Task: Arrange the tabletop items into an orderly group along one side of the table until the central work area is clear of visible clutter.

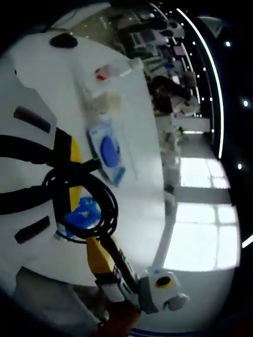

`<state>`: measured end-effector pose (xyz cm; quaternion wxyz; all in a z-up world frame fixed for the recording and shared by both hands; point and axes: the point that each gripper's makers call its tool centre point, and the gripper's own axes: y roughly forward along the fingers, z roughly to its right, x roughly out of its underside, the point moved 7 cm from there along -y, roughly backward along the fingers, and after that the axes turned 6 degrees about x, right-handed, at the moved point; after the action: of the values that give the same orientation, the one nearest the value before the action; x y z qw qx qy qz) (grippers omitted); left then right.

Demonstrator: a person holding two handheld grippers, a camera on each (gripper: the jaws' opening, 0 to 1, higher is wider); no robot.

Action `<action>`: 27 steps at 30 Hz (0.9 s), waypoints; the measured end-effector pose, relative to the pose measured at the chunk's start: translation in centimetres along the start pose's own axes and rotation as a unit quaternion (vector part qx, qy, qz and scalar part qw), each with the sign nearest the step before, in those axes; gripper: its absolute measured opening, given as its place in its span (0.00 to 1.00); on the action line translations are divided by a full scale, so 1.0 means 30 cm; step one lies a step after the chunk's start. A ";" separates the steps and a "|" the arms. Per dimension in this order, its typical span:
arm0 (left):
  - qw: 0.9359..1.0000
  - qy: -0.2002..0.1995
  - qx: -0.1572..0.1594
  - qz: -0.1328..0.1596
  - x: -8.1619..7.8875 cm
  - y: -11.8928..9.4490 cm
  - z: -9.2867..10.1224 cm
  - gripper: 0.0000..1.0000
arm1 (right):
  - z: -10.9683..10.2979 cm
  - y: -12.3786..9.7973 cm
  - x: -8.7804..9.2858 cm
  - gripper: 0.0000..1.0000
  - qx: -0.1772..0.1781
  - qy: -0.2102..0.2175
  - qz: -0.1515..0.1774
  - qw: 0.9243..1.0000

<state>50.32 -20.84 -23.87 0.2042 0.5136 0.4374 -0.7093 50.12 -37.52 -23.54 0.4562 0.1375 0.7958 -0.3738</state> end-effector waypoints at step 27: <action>0.999 -0.028 -0.018 -0.007 0.014 -0.017 -0.028 0.10 | 0.274 0.037 0.053 0.91 0.051 -0.060 -0.013 0.997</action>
<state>50.23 -19.81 -24.12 0.2206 0.4863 0.4482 -0.7169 54.99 -42.88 -27.87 0.4903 0.1279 0.7486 -0.4275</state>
